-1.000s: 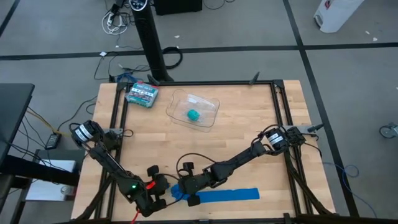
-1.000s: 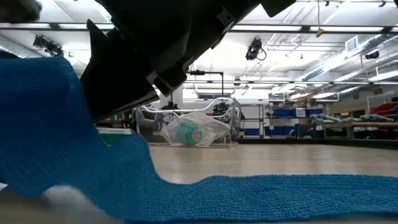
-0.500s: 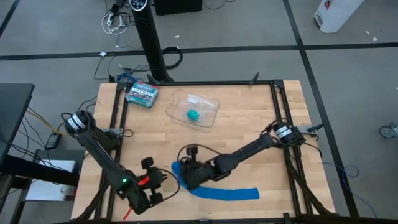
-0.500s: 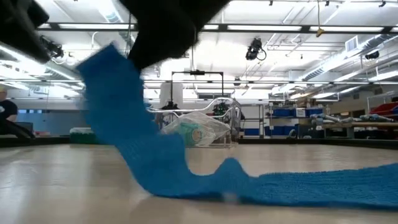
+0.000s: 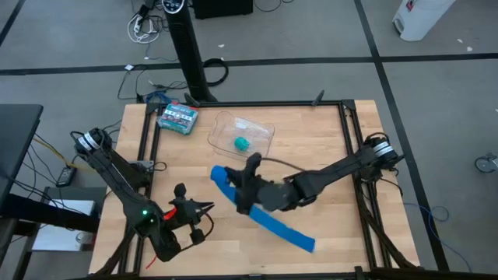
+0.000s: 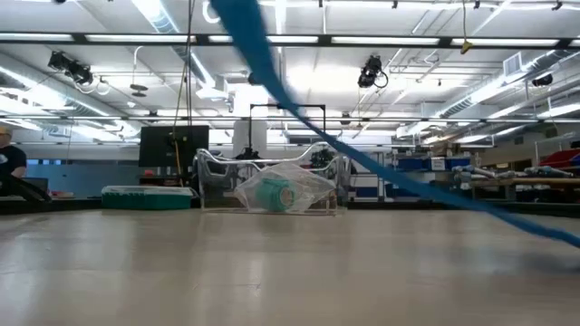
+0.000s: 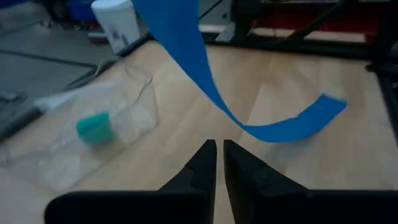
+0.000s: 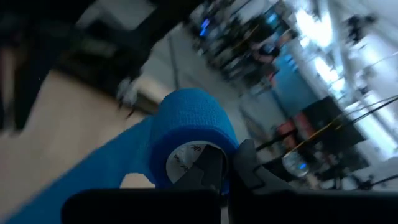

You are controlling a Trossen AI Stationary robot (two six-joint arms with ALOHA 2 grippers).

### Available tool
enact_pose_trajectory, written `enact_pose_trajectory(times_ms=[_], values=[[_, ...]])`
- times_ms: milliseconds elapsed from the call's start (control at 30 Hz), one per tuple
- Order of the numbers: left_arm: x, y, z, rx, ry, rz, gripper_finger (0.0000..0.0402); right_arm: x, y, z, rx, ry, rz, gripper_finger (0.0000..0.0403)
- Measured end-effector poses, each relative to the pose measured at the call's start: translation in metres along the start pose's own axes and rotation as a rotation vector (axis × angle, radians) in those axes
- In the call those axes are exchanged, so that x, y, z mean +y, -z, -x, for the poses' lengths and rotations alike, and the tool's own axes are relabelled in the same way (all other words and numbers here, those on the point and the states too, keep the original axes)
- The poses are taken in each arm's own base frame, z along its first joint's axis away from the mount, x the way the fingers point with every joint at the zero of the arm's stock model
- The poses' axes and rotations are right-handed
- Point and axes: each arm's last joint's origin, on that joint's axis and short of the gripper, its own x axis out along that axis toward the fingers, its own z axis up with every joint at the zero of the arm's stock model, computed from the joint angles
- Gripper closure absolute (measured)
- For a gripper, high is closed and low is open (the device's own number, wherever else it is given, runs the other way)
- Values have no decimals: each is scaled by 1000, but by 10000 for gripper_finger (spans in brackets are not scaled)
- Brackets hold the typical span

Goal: Roll bandage
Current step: Roll the blue bandage

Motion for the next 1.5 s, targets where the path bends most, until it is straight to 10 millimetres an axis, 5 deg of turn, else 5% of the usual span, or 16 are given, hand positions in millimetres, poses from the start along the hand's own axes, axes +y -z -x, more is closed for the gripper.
enact_pose_trajectory(times_ms=[333, 500, 667, 1000, 1500], values=[[-2, -46, 6, -123, 164, 0, 365, -53, -17, 35, -194, -116, -429, 403], [-10, -53, 15, -168, 256, 90, 357, -44, -28, 62, -220, -181, -563, 403], [-22, -48, 12, -176, 286, 119, 309, -23, -30, 76, -153, -156, -544, 403], [-40, -29, -26, -143, 251, 125, 187, -13, -24, 62, -103, -160, -582, 403], [-17, -17, -33, -93, -2, -62, 178, -13, -14, 54, -45, -151, -400, 403]])
